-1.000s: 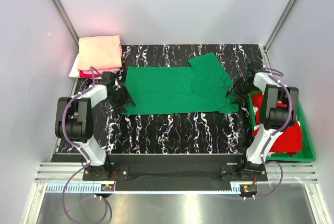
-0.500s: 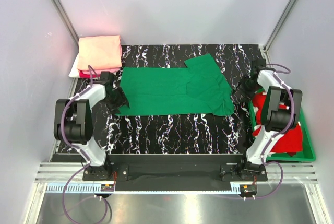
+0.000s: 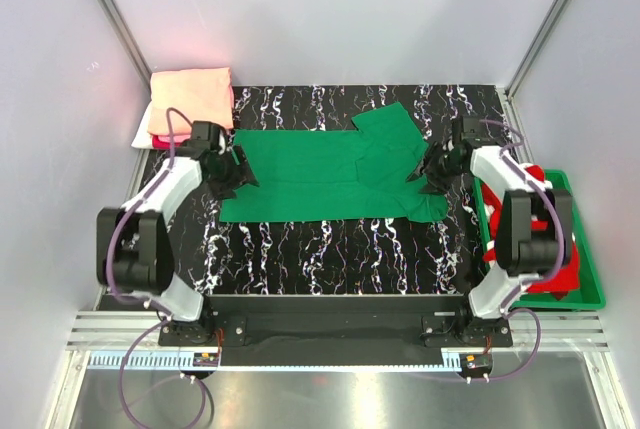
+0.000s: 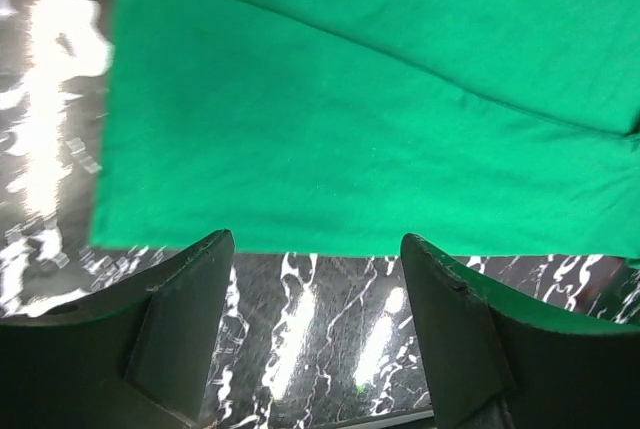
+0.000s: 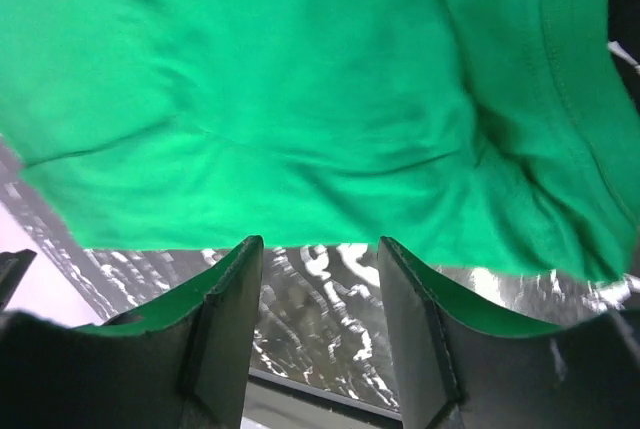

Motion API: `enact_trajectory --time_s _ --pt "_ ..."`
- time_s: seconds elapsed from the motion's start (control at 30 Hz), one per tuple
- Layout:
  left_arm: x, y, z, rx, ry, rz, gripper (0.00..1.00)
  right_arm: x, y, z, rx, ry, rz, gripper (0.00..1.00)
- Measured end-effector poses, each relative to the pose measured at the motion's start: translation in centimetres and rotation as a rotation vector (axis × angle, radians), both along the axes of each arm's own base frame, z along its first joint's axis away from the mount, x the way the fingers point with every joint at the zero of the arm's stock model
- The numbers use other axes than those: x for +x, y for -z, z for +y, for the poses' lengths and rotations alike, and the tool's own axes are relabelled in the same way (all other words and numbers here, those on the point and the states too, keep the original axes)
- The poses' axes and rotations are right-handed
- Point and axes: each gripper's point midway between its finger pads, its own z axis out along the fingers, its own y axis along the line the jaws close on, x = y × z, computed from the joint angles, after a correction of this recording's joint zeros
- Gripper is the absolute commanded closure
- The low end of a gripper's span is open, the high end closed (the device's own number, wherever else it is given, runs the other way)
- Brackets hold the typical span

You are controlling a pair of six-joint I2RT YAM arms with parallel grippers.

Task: Fold and stack the t-shirts
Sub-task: Fold the tshirt

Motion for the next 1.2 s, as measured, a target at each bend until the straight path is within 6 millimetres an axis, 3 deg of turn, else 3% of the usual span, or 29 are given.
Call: enact_trajectory --time_s 0.17,0.23,0.47,0.7,0.83,0.9,0.97,1.1,1.2 --pt "-0.2 4.7 -1.0 -0.011 0.036 0.127 0.3 -2.0 6.4 0.1 0.006 -0.002 0.168 0.45" --pt "-1.0 6.6 -0.9 -0.005 0.038 0.184 0.31 -2.9 7.6 0.0 0.001 0.003 0.215 0.43" --pt "-4.0 7.4 -0.7 -0.002 0.033 0.2 0.3 -3.4 7.5 -1.1 -0.067 0.047 0.212 0.3" --pt "-9.6 7.2 -0.9 -0.016 0.048 0.223 0.27 -8.0 7.5 -3.5 -0.196 0.107 0.281 0.27" --pt "-10.5 5.7 -1.1 -0.006 0.075 0.24 0.21 -9.1 5.3 -4.3 -0.232 0.118 0.274 0.26" --pt "-9.7 3.7 -1.2 -0.002 0.097 0.204 0.2 -7.5 2.8 -4.1 -0.224 0.106 0.216 0.25" --pt "-8.2 1.3 -1.3 0.003 0.124 0.126 0.19 -4.4 -0.1 -4.0 -0.217 0.097 0.113 0.24" --pt "-6.2 -3.8 -1.3 0.022 0.179 -0.064 0.18 4.0 -6.5 -3.7 -0.216 0.058 -0.107 0.25" --pt "-6.4 -5.1 -0.8 0.048 0.203 -0.125 0.18 11.0 -8.0 -3.4 -0.224 0.016 -0.184 0.25"
